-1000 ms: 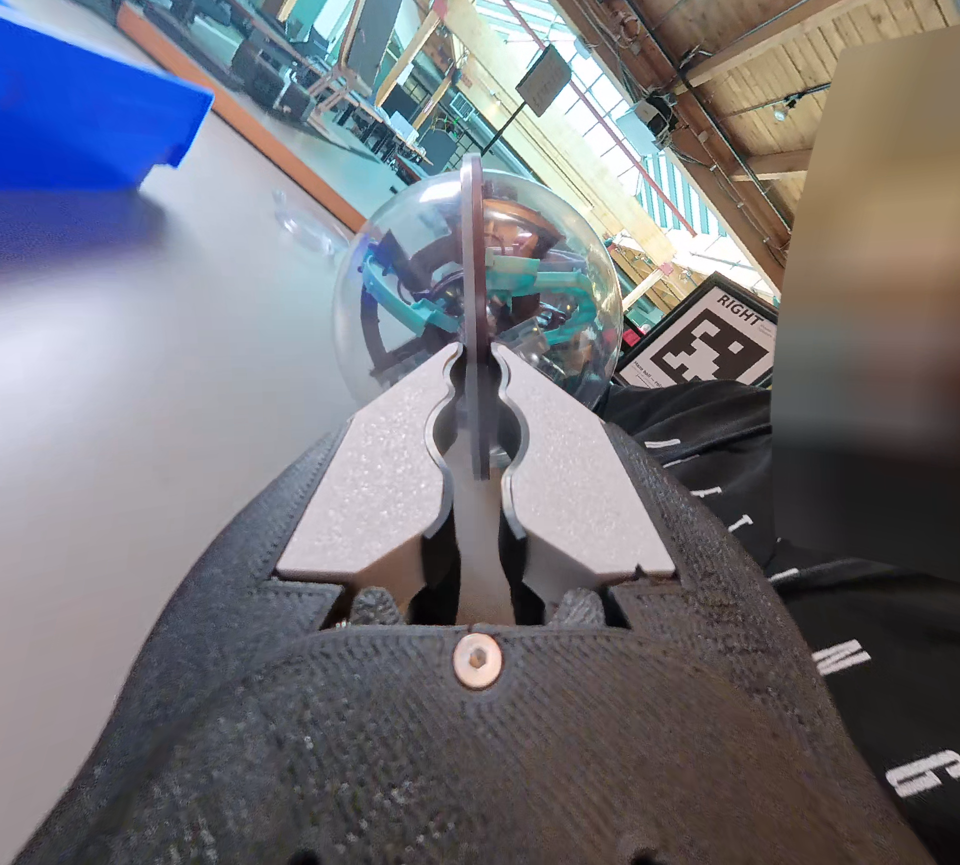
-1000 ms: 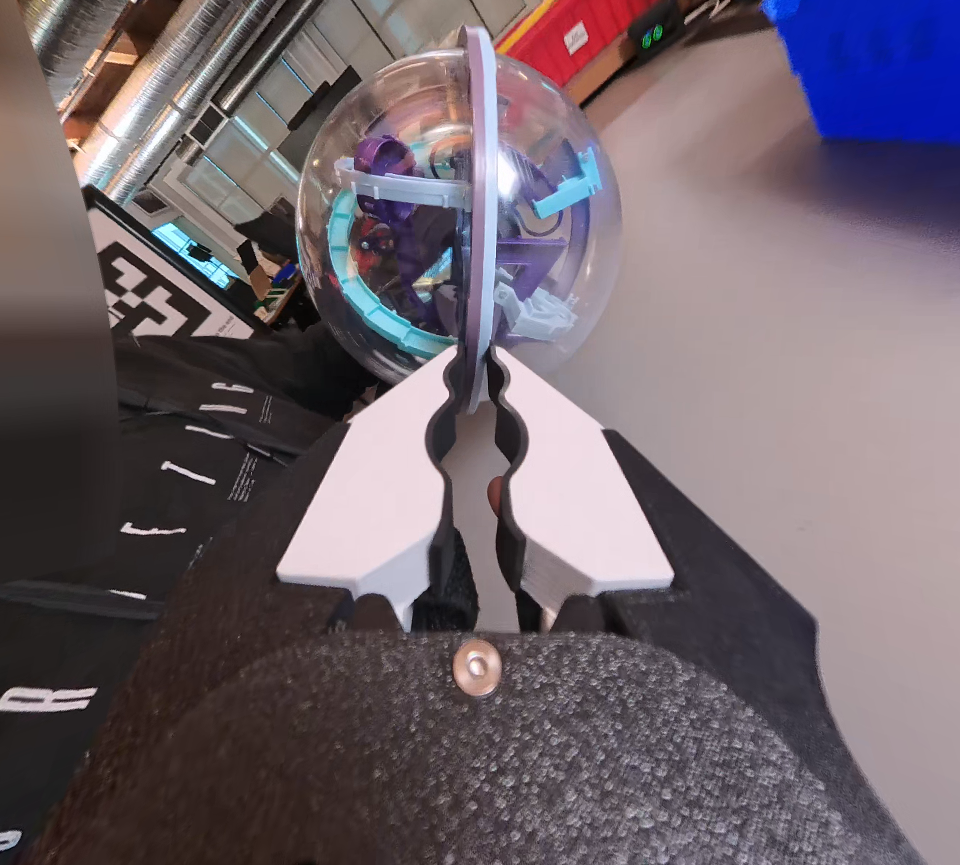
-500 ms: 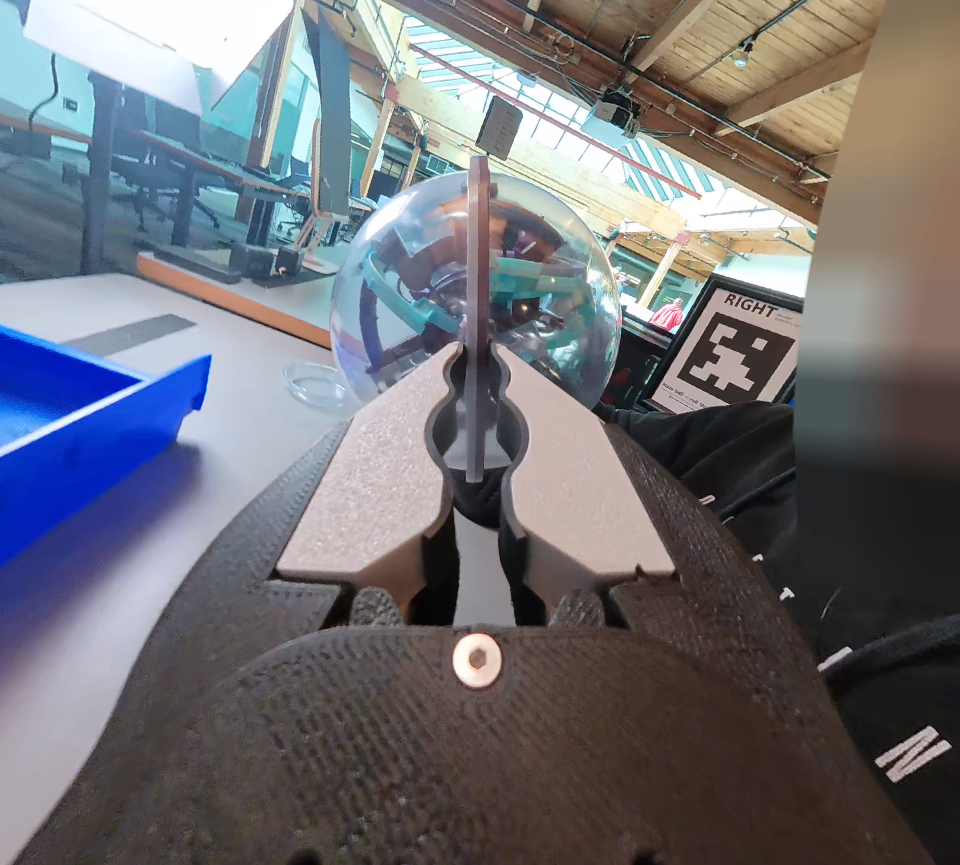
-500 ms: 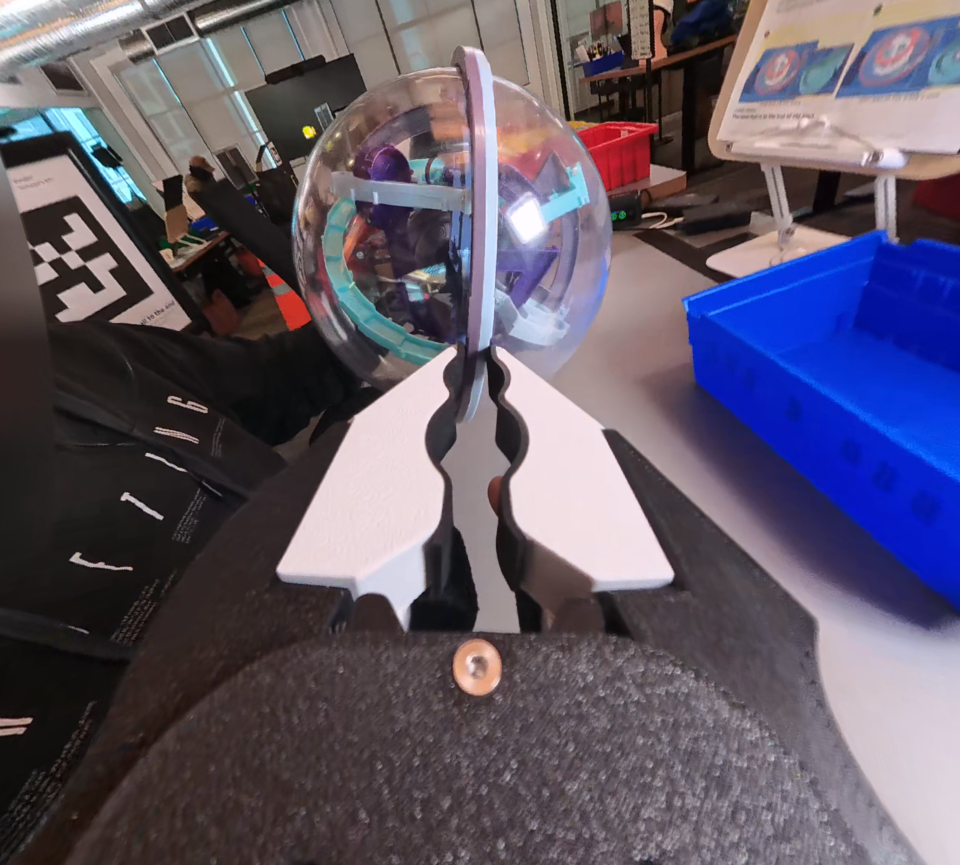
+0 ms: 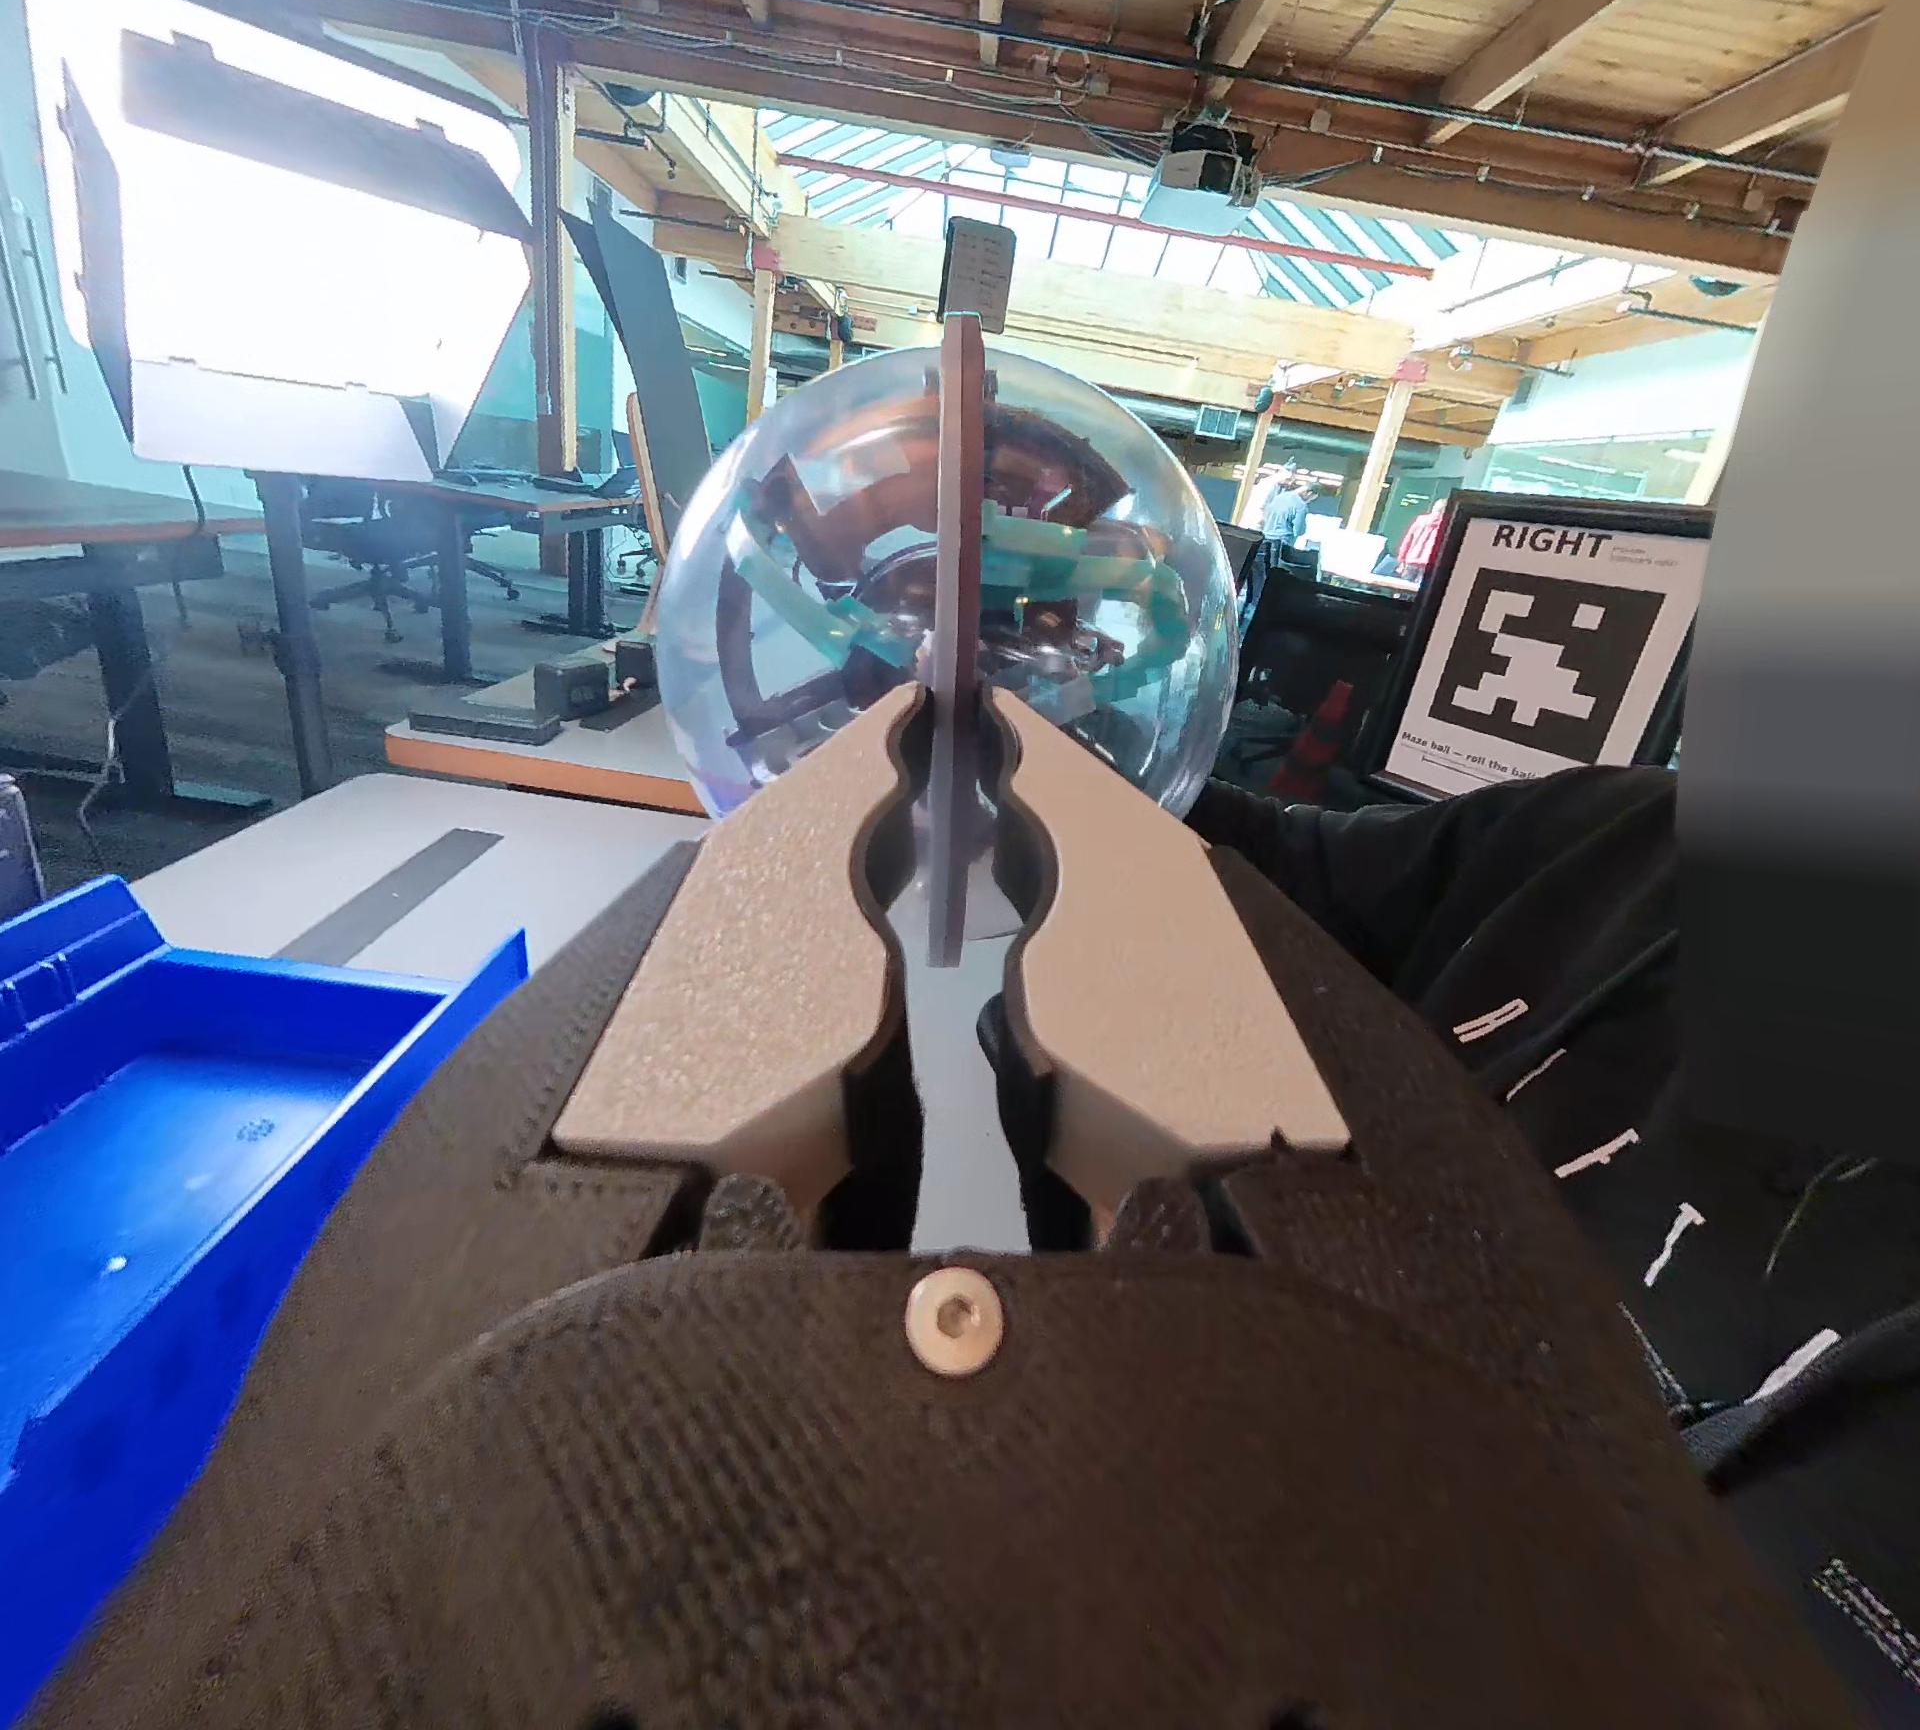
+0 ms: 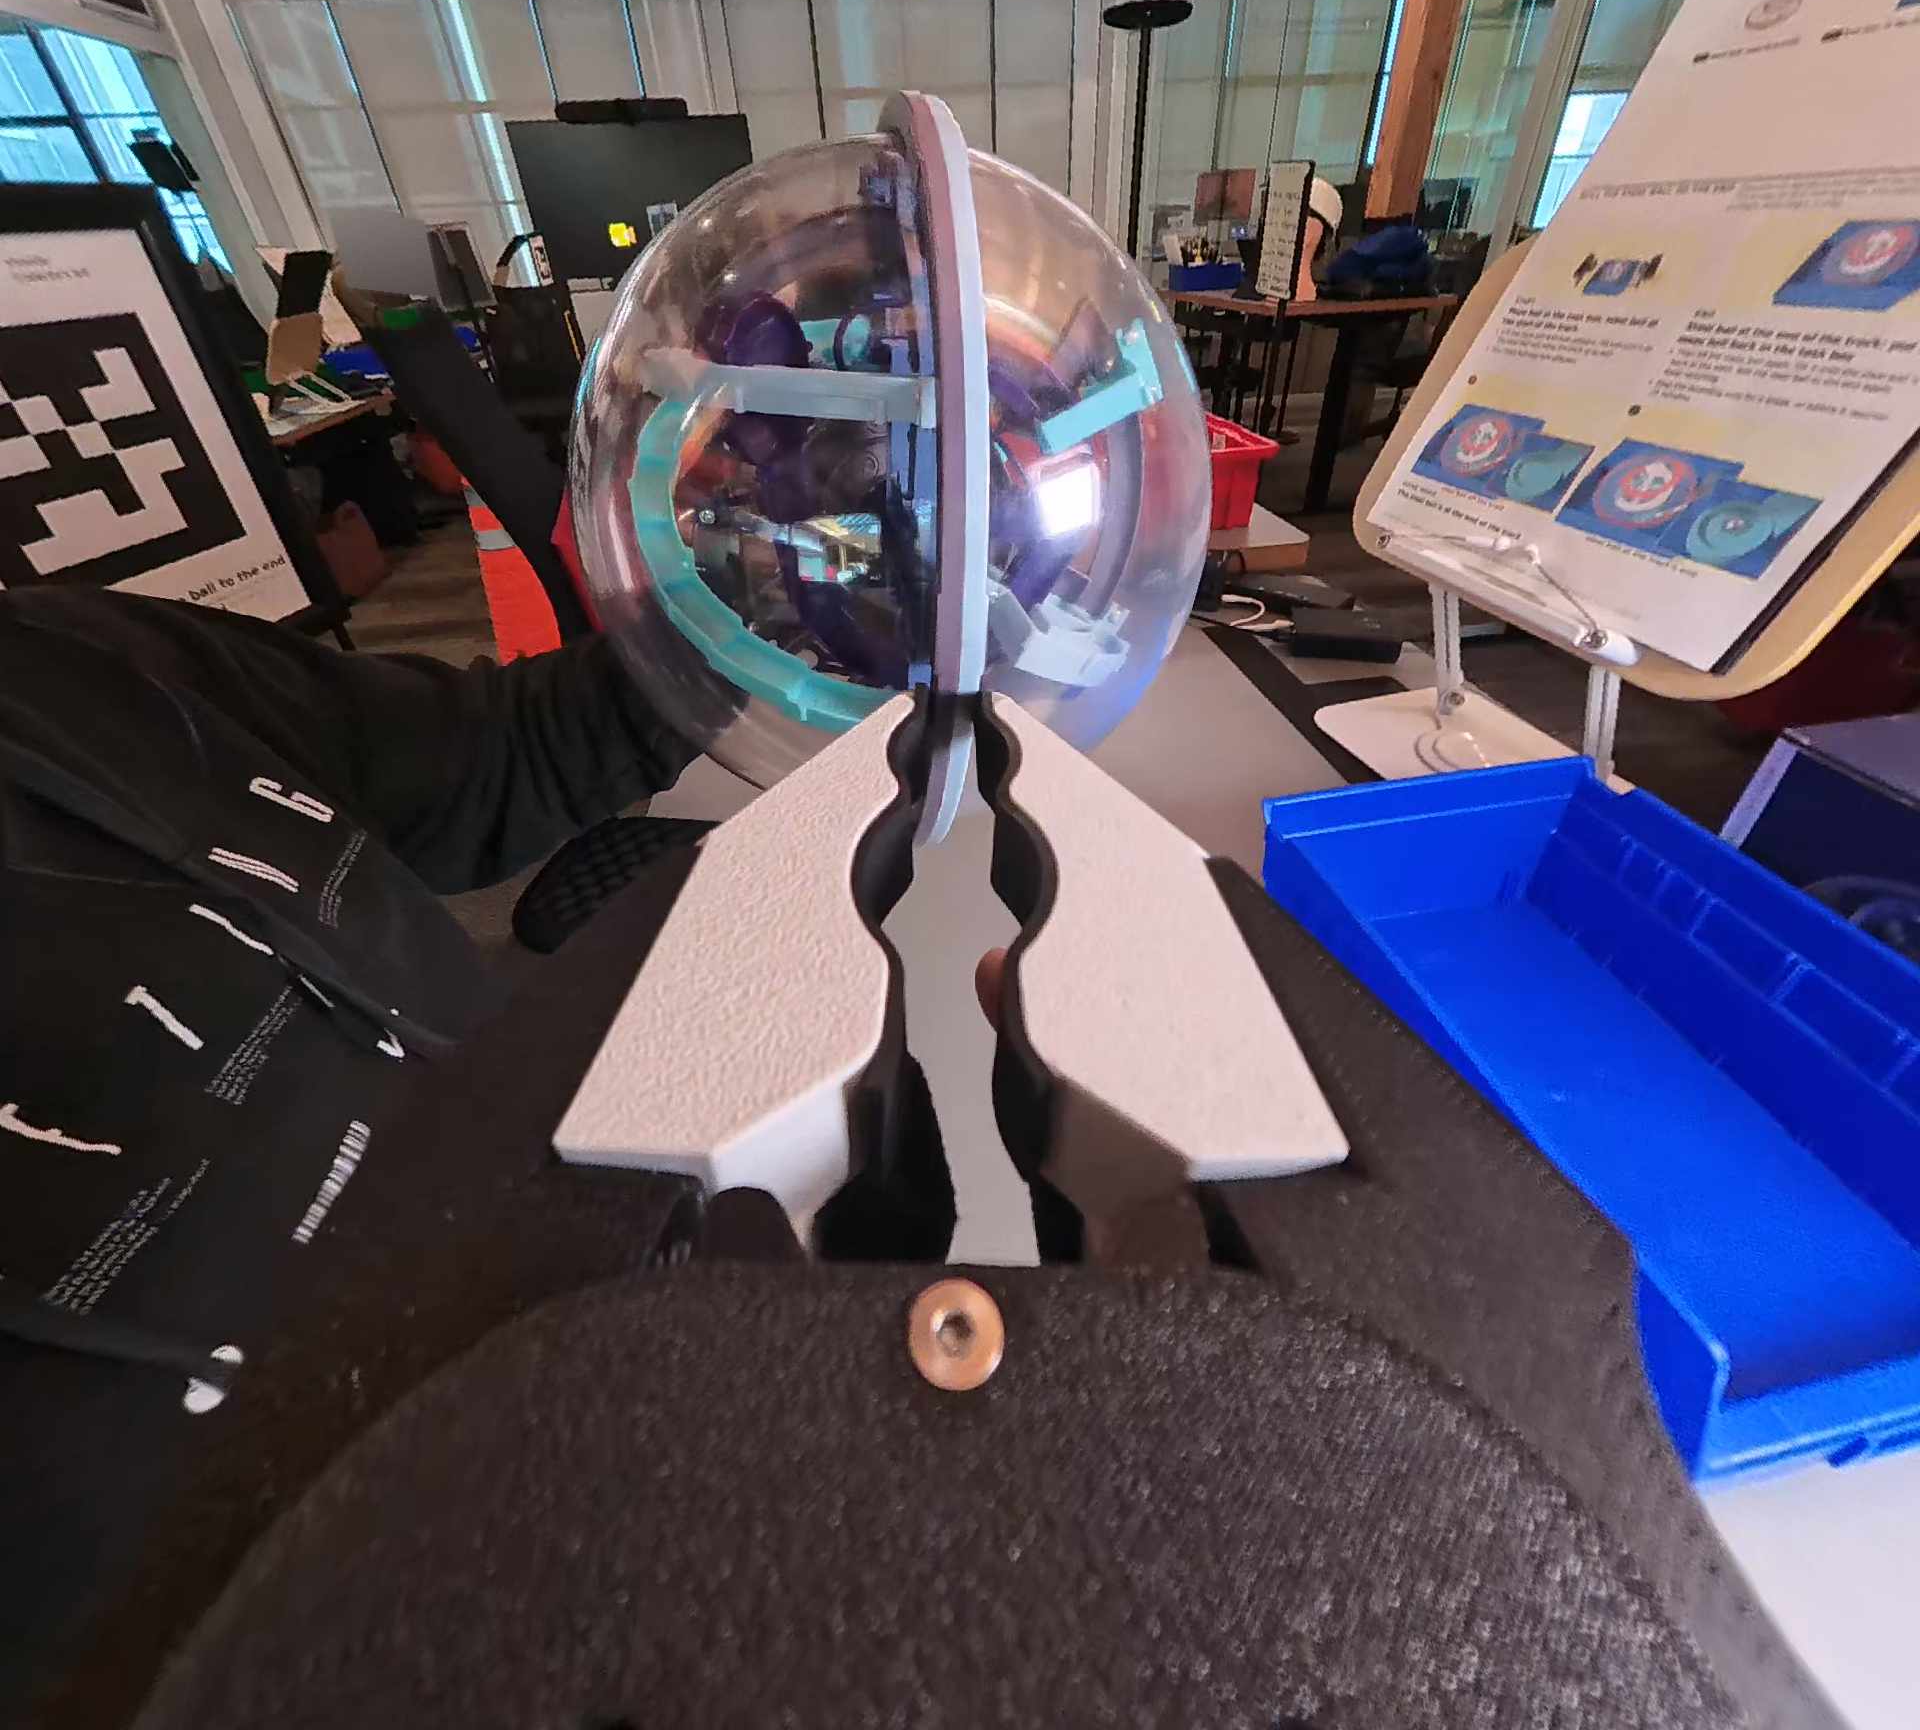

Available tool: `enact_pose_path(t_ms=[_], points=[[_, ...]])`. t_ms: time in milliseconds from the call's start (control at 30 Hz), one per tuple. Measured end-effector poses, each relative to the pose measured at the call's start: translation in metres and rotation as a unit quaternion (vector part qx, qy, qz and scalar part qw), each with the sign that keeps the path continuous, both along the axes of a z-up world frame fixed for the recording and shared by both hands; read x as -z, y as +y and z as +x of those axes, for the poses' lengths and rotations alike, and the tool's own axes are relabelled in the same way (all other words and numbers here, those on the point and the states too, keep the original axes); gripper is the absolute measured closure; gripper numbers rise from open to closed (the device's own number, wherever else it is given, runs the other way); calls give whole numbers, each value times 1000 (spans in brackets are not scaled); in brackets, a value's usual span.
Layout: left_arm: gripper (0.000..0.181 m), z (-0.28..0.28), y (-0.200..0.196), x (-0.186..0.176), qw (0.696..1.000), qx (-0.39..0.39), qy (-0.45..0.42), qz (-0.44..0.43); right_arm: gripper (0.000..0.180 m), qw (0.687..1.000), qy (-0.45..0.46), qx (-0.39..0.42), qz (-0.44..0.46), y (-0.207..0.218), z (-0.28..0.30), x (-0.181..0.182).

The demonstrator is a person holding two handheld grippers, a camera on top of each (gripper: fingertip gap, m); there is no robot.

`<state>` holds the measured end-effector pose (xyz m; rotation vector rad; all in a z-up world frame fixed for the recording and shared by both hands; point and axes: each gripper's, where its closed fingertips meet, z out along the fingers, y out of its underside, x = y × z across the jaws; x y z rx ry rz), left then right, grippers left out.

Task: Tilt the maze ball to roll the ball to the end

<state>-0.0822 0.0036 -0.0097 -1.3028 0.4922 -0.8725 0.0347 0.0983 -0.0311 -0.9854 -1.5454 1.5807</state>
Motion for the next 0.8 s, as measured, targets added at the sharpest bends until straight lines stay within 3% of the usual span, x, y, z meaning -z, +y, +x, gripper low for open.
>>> enact_pose_path(t_ms=[800], points=[[174, 6, -11, -37, 995, -25, 78, 60, 173, 996, 66, -3, 62, 1, -6, -32]])
